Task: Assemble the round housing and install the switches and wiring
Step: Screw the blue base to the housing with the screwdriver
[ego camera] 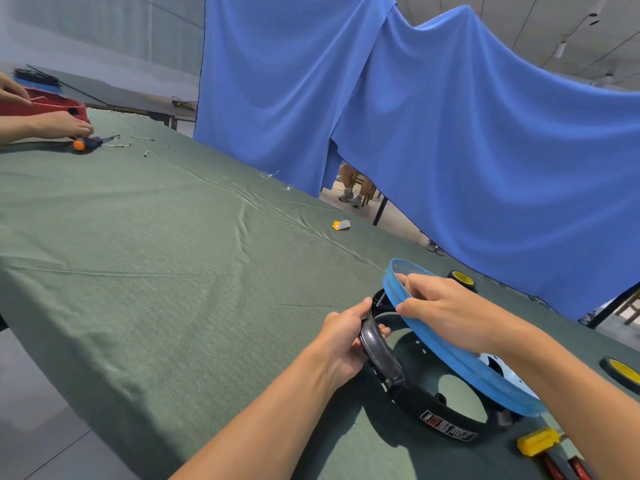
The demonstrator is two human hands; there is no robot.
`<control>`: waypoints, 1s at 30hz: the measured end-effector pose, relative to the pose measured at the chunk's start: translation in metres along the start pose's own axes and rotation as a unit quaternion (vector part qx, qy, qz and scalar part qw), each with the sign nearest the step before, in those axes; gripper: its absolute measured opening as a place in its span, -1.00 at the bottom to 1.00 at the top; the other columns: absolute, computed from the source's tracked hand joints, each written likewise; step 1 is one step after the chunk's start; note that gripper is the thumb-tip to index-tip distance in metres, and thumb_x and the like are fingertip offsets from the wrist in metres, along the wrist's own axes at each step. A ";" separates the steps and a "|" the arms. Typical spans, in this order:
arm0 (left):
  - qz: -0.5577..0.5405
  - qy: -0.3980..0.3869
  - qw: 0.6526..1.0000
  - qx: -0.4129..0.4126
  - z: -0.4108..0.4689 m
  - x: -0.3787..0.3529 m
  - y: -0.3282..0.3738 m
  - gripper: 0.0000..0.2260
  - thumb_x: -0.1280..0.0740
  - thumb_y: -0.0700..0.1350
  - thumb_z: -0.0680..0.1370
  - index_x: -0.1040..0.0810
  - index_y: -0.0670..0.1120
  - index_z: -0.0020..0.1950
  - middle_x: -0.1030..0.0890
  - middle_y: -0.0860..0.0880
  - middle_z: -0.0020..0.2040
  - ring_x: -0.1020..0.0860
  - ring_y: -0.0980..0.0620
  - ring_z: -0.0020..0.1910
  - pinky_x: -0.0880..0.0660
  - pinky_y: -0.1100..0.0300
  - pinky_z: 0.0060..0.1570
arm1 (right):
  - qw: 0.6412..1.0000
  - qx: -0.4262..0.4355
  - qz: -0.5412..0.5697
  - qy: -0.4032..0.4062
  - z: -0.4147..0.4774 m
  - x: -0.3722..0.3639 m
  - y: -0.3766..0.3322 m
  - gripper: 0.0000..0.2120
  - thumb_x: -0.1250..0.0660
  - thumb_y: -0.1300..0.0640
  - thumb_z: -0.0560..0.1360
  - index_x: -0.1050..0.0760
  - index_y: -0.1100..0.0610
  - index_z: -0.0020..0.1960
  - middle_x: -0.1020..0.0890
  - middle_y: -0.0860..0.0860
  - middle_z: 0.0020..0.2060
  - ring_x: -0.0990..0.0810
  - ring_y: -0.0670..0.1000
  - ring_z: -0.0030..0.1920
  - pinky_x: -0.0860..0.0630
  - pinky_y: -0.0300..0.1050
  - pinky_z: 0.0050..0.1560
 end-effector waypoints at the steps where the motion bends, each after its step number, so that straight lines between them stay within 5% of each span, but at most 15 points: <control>1: -0.002 -0.003 1.000 -0.002 0.000 -0.001 0.000 -0.59 -0.39 -0.07 0.57 -0.46 -0.29 0.30 -0.59 -0.30 0.02 -0.60 -0.08 -0.25 -0.61 0.03 -0.12 | 1.000 0.002 -0.006 0.002 0.000 0.000 0.000 -0.73 -0.23 0.07 0.56 -0.25 0.11 -0.25 -0.41 -0.06 -0.30 -0.34 -0.09 -0.32 -0.30 -0.04 -0.22; 4: -0.001 -0.008 1.000 -0.006 -0.002 -0.002 0.001 -0.57 -0.44 -0.08 0.53 -0.50 -0.30 0.28 -0.60 -0.28 0.01 -0.59 -0.08 -0.24 -0.60 0.00 -0.01 | 1.000 0.010 -0.017 0.014 0.001 0.000 -0.003 -0.73 -0.22 0.07 0.56 -0.25 0.10 -0.26 -0.39 -0.01 -0.32 -0.31 -0.02 -0.30 -0.30 -0.05 -0.24; 8: 0.000 -0.002 1.000 -0.004 -0.003 -0.001 0.002 -0.51 -0.45 -0.10 0.52 -0.40 -0.27 0.36 -0.60 -0.34 0.13 -0.63 -0.12 -0.16 -0.62 0.03 -0.14 | 0.999 0.014 -0.029 0.021 0.002 0.000 -0.003 -0.73 -0.21 0.08 0.56 -0.25 0.11 -0.27 -0.37 -0.01 -0.33 -0.29 -0.02 -0.32 -0.28 -0.07 -0.26; 14: -0.016 0.006 1.000 0.001 -0.004 0.000 0.002 -0.53 -0.44 -0.13 0.53 -0.40 -0.29 0.34 -0.61 -0.32 0.01 -0.63 -0.13 -0.18 -0.61 0.12 -0.32 | 0.999 0.012 -0.031 0.022 0.003 0.004 0.000 -0.73 -0.21 0.08 0.56 -0.26 0.10 -0.27 -0.36 -0.02 -0.34 -0.28 -0.02 -0.33 -0.26 -0.07 -0.27; 30: -0.020 0.001 1.000 0.011 -0.002 0.000 0.000 -0.63 -0.41 -0.10 0.56 -0.49 -0.32 0.25 -0.59 -0.30 -0.07 -0.62 -0.16 -0.12 -0.62 0.10 -0.32 | 0.999 0.018 -0.032 0.027 -0.001 0.005 0.000 -0.73 -0.21 0.07 0.56 -0.25 0.10 -0.27 -0.35 -0.02 -0.34 -0.27 -0.03 -0.33 -0.26 -0.10 -0.29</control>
Point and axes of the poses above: each hand's wrist, its own z-axis towards the middle knuckle, its own x-axis out of the back of the hand, y = z × x, the point moved 8 cm from there along z, towards the middle knuckle
